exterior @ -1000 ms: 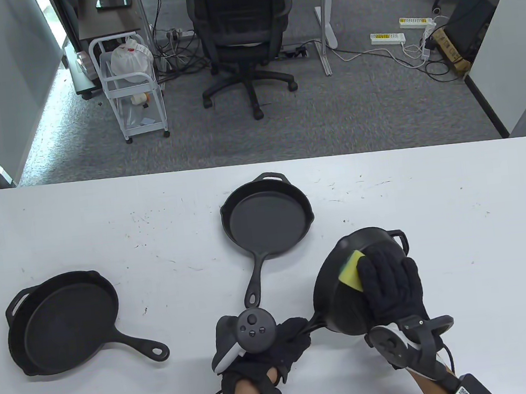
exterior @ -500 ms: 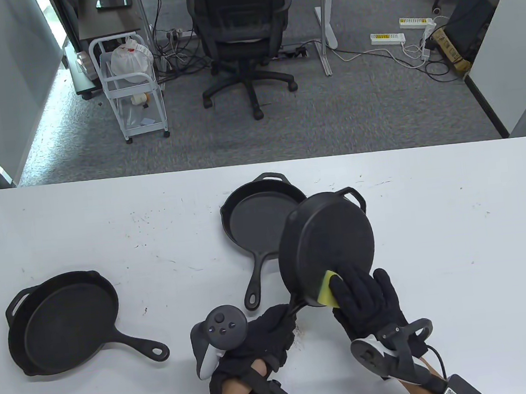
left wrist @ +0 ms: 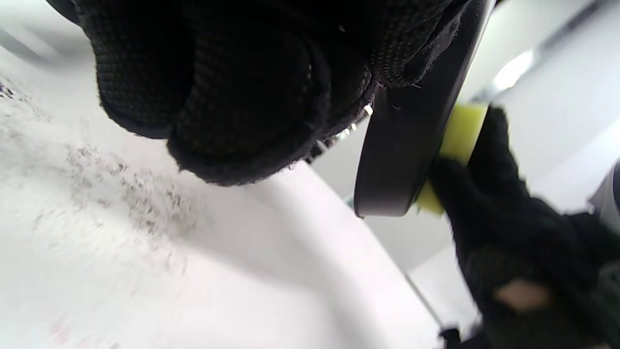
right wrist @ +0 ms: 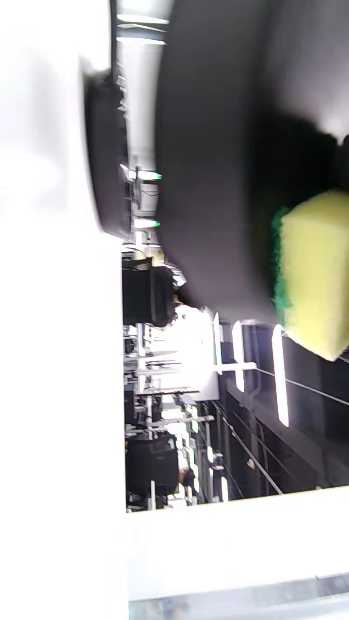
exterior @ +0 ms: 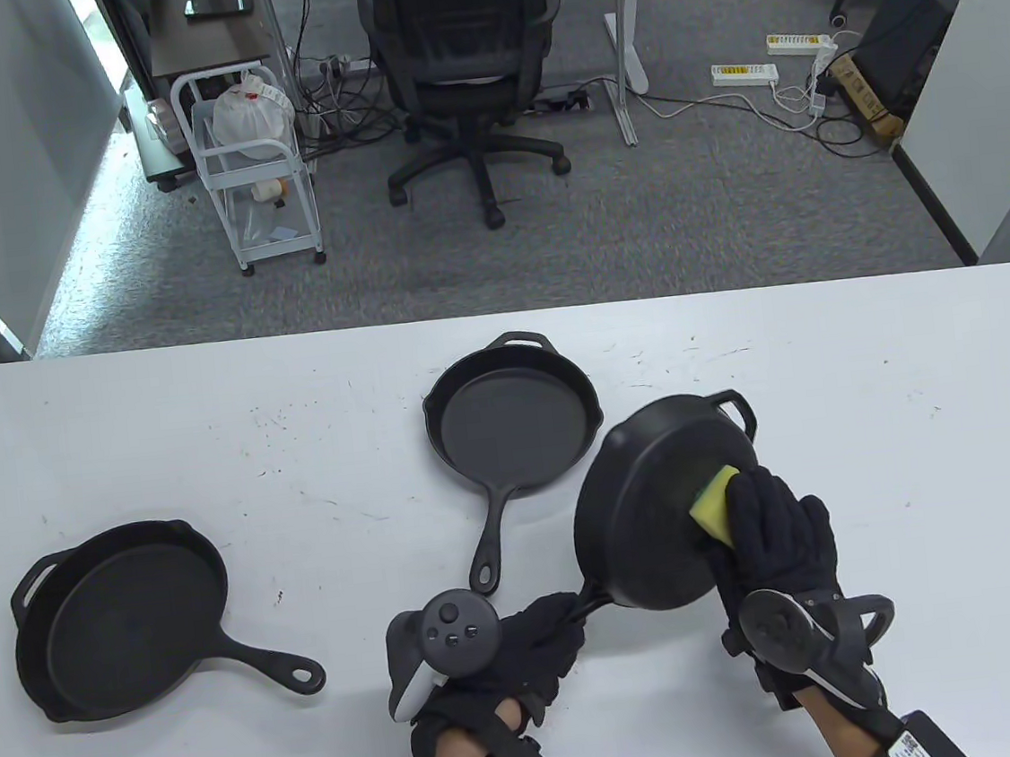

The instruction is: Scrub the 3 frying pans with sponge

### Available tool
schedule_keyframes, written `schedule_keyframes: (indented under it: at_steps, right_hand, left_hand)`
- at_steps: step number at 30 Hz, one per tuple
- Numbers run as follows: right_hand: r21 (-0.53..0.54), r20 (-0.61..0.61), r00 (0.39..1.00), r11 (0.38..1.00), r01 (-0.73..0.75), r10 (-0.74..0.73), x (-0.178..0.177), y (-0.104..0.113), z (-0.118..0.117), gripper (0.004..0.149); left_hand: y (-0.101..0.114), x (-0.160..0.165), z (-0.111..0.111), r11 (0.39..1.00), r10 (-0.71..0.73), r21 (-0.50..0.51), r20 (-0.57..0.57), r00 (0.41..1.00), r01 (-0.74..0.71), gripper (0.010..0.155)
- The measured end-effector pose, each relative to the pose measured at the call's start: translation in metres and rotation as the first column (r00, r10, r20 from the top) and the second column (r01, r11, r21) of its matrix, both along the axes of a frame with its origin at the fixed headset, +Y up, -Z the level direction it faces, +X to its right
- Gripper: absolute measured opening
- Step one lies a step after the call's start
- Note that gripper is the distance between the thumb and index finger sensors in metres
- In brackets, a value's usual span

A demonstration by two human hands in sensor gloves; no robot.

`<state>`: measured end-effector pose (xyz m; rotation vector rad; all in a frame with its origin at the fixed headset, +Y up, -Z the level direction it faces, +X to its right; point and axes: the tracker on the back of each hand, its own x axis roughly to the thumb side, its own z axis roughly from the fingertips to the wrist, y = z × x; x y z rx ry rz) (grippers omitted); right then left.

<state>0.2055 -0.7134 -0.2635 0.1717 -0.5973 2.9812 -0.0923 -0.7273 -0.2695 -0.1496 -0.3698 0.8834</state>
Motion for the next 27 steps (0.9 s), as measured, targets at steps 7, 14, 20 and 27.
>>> schedule_keyframes:
  at_steps: [7,14,20,27]
  right_hand:
    - [0.125,-0.172,0.965,0.976,-0.176,0.196,-0.052,-0.001,0.02,0.076]
    - [0.179,-0.05,0.999,0.984,-0.004,0.013,-0.019,0.023,0.016,0.075]
    - [0.042,0.021,0.998,0.997,0.066,-0.067,0.013,0.005,-0.001,0.075]
    - [0.112,-0.146,0.973,0.98,-0.164,0.18,-0.049,-0.001,0.02,0.075]
  left_hand:
    - [-0.008,-0.001,-0.003,0.997,-0.029,-0.065,-0.001,1.0,0.028,0.056]
    - [-0.004,0.018,0.002,0.982,-0.187,0.005,0.148,0.971,0.188,0.056]
    - [-0.001,0.007,0.0,0.998,-0.053,0.018,0.062,0.997,0.052,0.056]
    - [-0.008,-0.004,-0.003,0.997,0.048,-0.054,-0.028,0.998,-0.049,0.056]
